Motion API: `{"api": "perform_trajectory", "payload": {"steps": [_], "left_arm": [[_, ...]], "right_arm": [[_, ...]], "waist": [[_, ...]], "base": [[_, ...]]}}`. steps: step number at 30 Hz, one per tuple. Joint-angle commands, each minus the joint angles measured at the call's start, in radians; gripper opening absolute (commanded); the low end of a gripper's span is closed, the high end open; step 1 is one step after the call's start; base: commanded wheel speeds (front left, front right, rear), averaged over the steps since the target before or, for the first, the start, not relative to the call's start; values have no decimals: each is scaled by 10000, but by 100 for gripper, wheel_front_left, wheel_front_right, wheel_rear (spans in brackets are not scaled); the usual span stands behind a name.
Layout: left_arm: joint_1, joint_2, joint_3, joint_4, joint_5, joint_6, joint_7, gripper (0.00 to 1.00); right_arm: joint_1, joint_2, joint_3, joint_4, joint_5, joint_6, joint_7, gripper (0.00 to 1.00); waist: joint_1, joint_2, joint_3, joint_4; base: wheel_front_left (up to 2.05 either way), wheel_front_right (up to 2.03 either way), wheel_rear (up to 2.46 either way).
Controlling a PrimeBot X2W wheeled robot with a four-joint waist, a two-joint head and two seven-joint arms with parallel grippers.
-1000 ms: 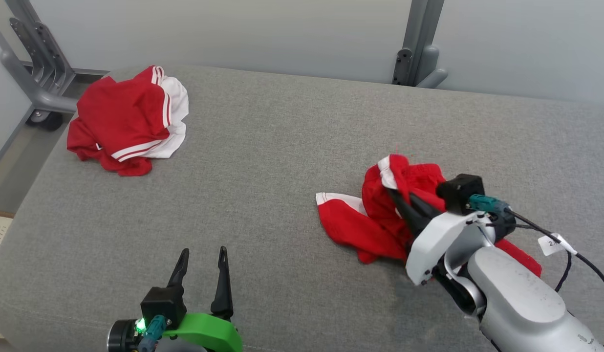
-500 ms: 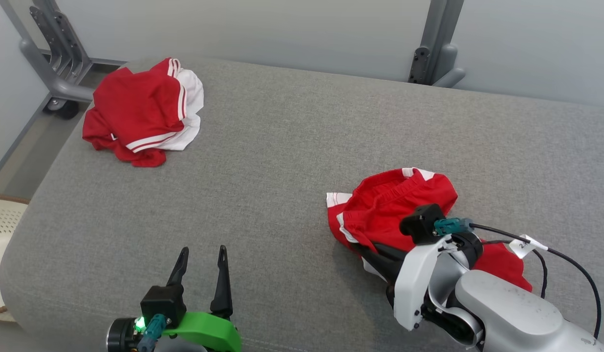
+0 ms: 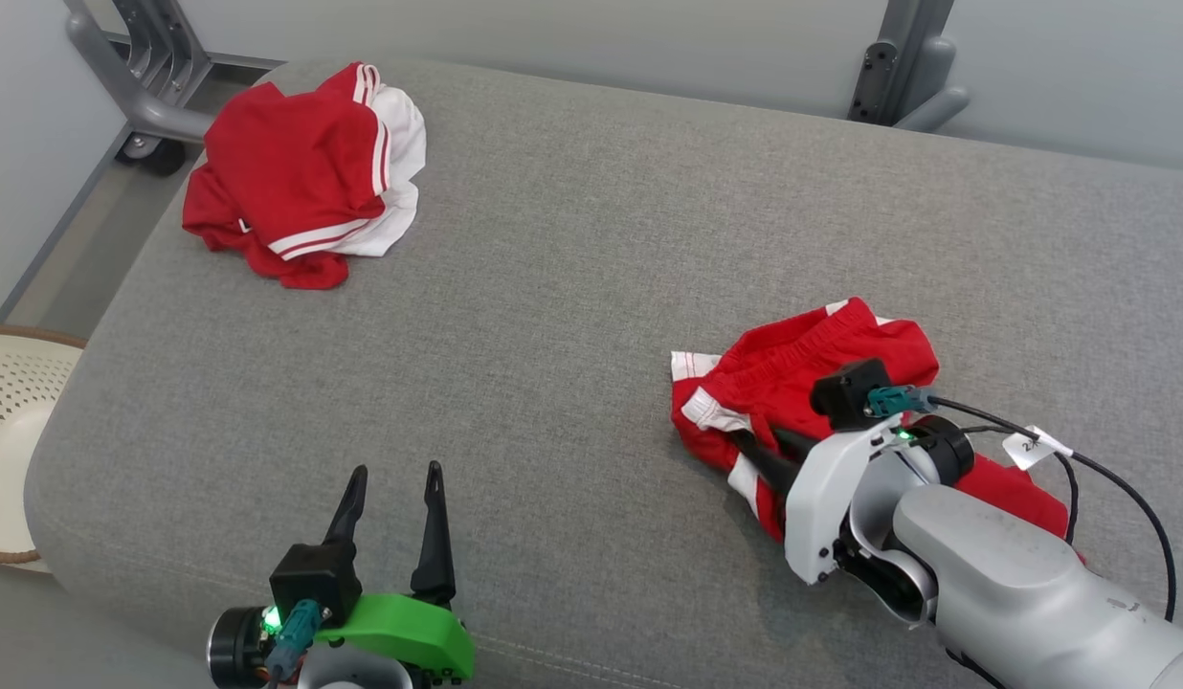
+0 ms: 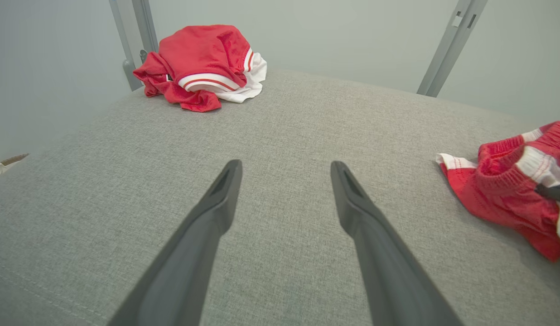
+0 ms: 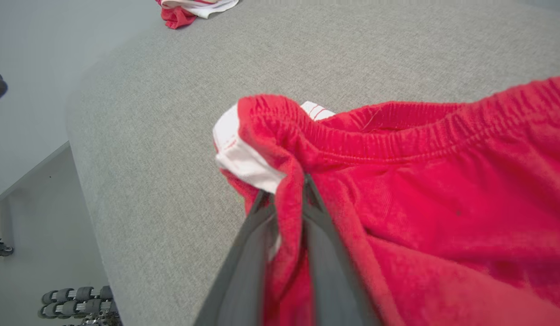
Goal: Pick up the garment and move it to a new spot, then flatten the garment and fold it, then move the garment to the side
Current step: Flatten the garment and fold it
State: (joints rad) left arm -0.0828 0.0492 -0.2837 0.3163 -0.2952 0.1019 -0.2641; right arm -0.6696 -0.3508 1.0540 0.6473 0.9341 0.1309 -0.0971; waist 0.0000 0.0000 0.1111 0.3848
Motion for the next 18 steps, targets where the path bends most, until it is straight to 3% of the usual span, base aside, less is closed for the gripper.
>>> {"api": "perform_trajectory", "payload": {"steps": [1,10,18], "left_arm": [[-88,24,64,-27,25,48,1,100],[78,22,141,0,164,5,1,100],[177,22,196,4,240,-41,1,100]], "right_arm": [[-164,-4,104,76,125,-3,-231,100],[-94,-314,312,-157,412,-3,-1339,100],[408,-570,-831,-150,-136,-3,-1693,100]], "waist": [[0,0,2,-90],[0,0,-278,-1022],[0,0,-514,-1989]], "base": [[0,0,0],[0,0,0],[0,0,0]]}}
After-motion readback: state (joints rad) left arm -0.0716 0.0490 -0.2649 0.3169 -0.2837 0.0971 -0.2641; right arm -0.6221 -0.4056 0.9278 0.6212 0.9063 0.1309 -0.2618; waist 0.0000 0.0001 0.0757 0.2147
